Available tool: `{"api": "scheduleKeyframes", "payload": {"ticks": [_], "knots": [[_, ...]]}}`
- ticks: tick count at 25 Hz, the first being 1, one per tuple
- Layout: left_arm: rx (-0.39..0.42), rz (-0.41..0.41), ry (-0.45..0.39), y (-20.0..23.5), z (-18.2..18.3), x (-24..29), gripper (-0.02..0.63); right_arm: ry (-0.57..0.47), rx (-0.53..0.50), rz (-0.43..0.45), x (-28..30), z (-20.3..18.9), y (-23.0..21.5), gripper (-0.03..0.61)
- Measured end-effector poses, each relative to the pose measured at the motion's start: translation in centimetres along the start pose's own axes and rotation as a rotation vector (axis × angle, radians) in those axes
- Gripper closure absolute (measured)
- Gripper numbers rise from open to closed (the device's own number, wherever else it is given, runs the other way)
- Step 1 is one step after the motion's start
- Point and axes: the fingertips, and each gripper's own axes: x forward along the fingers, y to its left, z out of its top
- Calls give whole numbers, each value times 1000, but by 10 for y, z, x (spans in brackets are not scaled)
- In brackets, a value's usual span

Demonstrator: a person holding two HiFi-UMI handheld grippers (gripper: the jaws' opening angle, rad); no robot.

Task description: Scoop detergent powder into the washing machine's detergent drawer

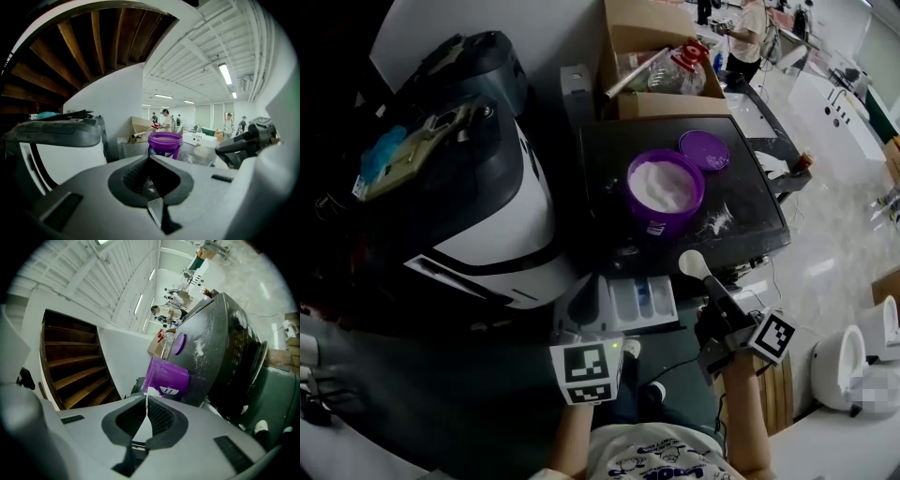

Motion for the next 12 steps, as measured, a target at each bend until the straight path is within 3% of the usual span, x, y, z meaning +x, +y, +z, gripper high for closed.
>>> {"api": "scheduleKeyframes", "payload": {"ticks": [6, 12], "knots": [[-8, 8, 16, 2, -11, -4, 609, 55, -136, -93, 1, -17, -16, 558], [-12, 12, 33, 2, -21, -7, 609, 82, -199, -155, 0, -28, -29, 558]]}}
